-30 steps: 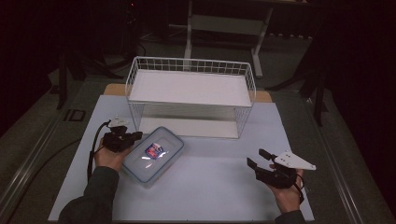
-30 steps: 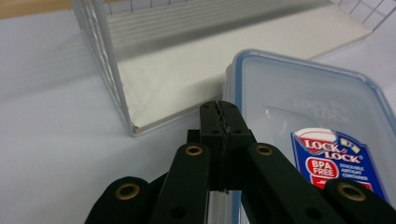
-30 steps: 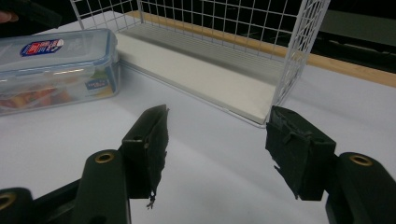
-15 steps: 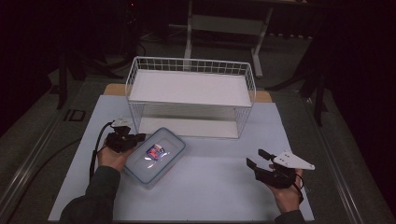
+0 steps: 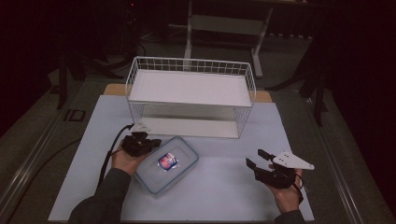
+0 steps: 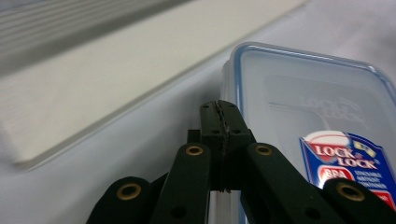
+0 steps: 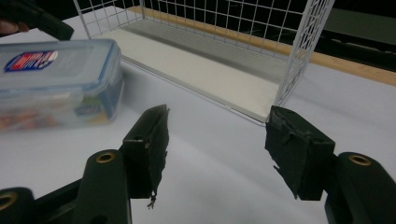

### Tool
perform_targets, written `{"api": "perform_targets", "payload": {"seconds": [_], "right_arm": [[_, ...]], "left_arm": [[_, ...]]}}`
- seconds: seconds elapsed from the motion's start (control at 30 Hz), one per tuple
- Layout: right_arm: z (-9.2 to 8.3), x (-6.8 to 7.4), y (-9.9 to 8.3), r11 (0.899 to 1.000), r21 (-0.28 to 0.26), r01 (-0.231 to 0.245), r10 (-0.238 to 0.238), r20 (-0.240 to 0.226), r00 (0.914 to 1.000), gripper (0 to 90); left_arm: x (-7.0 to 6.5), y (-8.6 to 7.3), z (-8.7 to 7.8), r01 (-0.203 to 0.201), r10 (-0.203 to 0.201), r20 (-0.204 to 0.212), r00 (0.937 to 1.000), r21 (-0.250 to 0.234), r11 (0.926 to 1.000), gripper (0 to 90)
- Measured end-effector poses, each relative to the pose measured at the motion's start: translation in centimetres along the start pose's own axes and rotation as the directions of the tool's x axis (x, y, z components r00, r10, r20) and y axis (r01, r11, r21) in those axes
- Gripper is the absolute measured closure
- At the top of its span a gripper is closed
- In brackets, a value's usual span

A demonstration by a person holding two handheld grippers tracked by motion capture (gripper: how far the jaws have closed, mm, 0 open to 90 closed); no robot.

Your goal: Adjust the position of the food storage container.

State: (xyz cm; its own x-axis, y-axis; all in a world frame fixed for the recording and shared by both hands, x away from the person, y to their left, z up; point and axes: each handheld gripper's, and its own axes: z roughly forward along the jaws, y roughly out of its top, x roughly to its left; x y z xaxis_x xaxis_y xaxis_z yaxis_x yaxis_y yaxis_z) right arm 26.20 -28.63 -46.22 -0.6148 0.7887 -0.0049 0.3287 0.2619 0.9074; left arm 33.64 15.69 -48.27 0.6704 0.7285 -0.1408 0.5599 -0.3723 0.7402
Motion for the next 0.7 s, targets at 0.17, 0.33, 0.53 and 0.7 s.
{"api": "perform_targets", "payload": {"seconds": [0.17, 0.33, 0.53, 0.7], "right_arm": [[-0.1, -0.1, 0.0, 1.0, -0.001, -0.003, 0.003, 0.001, 1.0, 38.9], [-0.2, -0.2, 0.0, 1.0, -0.003, -0.003, 0.003, 0.004, 1.0, 38.9], [-0.1, -0.2, -0.1, 1.0, 0.0, -0.001, 0.001, 0.003, 1.0, 38.9], [0.0, 0.0, 0.0, 1.0, 0.005, 0.005, -0.005, 0.0, 1.0, 38.9]], "left_arm": [[-1.7, 0.5, 1.1, -0.061, 0.061, 0.014, 0.9981, 0.032, 0.9976, 90.0], [-1.7, 0.8, -0.4, -0.018, 0.019, 0.034, 0.9992, -0.042, 0.999, 90.0], [-3.2, 0.8, -2.7, -0.03, 0.042, 0.092, 0.9949, -0.124, 0.9919, 90.0], [-4.8, 0.3, -3.6, -0.049, 0.068, 0.129, 0.9894, -0.141, 0.9888, 90.0]]}}
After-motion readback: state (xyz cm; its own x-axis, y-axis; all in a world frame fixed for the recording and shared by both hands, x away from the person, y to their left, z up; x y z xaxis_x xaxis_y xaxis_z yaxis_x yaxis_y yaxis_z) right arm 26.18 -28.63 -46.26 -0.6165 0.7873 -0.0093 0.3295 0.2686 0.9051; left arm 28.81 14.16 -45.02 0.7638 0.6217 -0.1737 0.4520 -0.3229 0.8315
